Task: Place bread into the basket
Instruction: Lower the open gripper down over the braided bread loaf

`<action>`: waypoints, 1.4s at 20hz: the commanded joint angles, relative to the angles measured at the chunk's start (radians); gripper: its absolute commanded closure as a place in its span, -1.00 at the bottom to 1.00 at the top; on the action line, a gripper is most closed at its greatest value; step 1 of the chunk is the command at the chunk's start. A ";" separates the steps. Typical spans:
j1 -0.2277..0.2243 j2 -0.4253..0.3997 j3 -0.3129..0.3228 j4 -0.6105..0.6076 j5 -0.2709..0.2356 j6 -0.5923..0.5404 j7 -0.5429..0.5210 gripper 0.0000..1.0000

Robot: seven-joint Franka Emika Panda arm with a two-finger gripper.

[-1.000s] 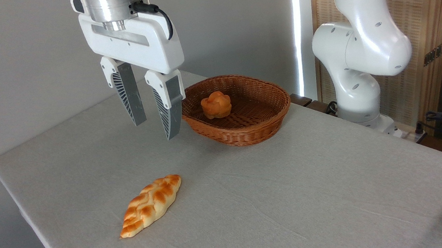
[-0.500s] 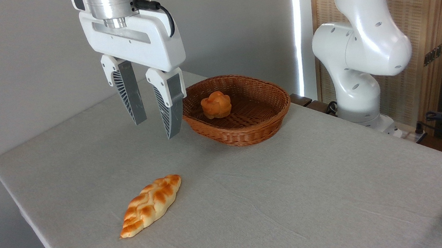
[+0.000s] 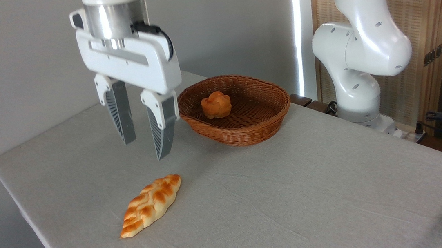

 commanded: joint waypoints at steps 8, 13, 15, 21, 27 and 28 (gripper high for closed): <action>-0.070 -0.048 -0.037 -0.350 -0.022 0.303 -0.224 -1.00; -0.071 -0.036 -0.057 -0.382 -0.021 0.371 -0.250 -1.00; -0.071 -0.034 -0.057 -0.393 -0.009 0.372 -0.239 -1.00; -0.071 0.009 -0.058 -0.411 -0.005 0.487 -0.239 -1.00; -0.073 0.044 -0.068 -0.426 0.033 0.562 -0.236 -0.35; -0.073 0.050 -0.077 -0.426 0.039 0.562 -0.235 -0.10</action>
